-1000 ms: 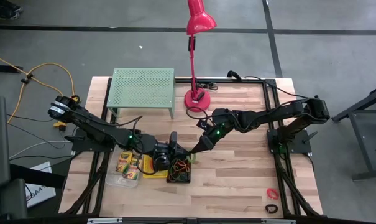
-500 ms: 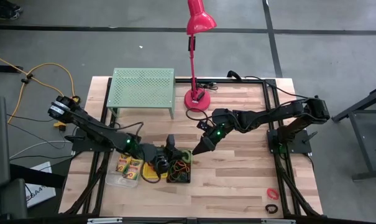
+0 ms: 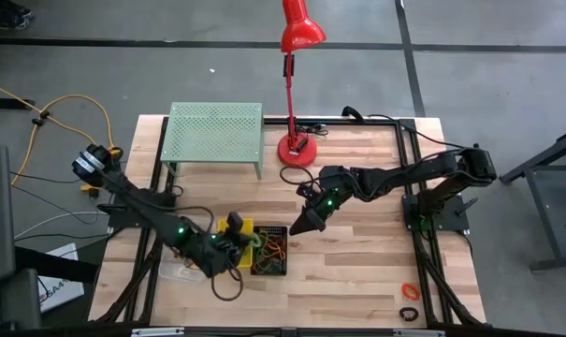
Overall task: Pick & Place Office Desk Supplies
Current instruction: Put the green spring keychain into the yellow bin
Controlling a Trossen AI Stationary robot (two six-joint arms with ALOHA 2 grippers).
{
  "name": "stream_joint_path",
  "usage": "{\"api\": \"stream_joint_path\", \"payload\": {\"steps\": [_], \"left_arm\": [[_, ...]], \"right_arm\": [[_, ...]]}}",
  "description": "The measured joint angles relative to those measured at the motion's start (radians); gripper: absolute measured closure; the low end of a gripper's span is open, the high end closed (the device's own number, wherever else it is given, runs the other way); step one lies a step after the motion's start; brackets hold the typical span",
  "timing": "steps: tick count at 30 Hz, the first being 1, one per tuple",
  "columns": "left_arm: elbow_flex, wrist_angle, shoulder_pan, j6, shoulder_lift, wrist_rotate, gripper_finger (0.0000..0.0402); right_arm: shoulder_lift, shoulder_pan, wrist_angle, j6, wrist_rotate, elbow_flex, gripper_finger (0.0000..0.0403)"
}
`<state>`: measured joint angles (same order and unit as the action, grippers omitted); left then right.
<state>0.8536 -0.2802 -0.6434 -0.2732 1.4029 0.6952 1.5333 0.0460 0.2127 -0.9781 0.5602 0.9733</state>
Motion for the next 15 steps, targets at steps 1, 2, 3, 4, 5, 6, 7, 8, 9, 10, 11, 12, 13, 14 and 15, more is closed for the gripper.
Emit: {"api": "stream_joint_path", "payload": {"steps": [1, 2, 3, 4, 5, 6, 7, 8, 9, 10, 11, 12, 13, 14, 15], "left_arm": [[0.0, -0.03, -0.012, 0.045, 0.0, 0.0, 0.0368], [0.0, -0.057, -0.024, 0.088, 0.0, 0.0, 0.0368], [0.0, -0.085, -0.034, 0.132, 0.0, 0.0, 0.0368], [0.0, -0.113, -0.042, 0.174, 0.0, -0.002, 0.0368], [0.0, -0.144, -0.049, 0.222, 0.0, -0.011, 0.0368], [0.0, -0.177, -0.052, 0.268, -0.001, -0.02, 0.0368], [0.0, -0.21, -0.052, 0.315, -0.001, -0.032, 0.0368], [0.0, -0.242, -0.05, 0.362, -0.001, -0.04, 0.0368], [0.0, -0.274, -0.044, 0.406, -0.001, -0.052, 0.0368], [0.0, -0.3, -0.037, 0.444, -0.001, -0.065, 0.0368], [0.0, -0.322, -0.027, 0.475, -0.001, -0.081, 0.0368], [0.0, -0.338, -0.016, 0.503, -0.001, -0.094, 0.0368], [0.0, -0.348, -0.003, 0.525, -0.001, -0.109, 0.0368], [0.0, -0.351, 0.012, 0.54, -0.001, -0.125, 0.0368], [0.0, -0.351, 0.029, 0.553, -0.001, -0.15, 0.0368]], "right_arm": [[0.0, 0.003, 0.0, 0.006, -0.005, 0.0, 0.0275], [0.0, 0.007, 0.0, 0.01, -0.008, 0.0, 0.0275], [0.0, 0.01, 0.0, 0.013, -0.009, 0.0, 0.0275], [0.0, 0.015, 0.0, 0.014, -0.01, 0.0, 0.0275], [0.0, 0.021, 0.0, 0.014, -0.011, 0.0, 0.0275], [0.0, 0.025, 0.0, 0.014, -0.012, 0.0, 0.0275], [0.0, 0.029, 0.0, 0.014, -0.015, 0.0, 0.0275], [0.0, 0.034, 0.0, 0.014, -0.025, 0.0, 0.0275], [0.0, 0.039, 0.0, 0.015, -0.035, 0.0, 0.0275], [0.0, 0.043, 0.0, 0.015, -0.041, 0.0, 0.0275], [0.0, 0.047, 0.0, 0.015, -0.045, 0.0, 0.0275], [0.0, 0.051, 0.0, 0.015, -0.045, 0.0, 0.0275], [0.0, 0.054, 0.0, 0.015, -0.045, 0.0, 0.0275], [0.0, 0.057, 0.0, 0.015, -0.046, 0.0, 0.0275], [0.0, 0.059, 0.0, 0.015, -0.048, 0.0, 0.0275]]}}
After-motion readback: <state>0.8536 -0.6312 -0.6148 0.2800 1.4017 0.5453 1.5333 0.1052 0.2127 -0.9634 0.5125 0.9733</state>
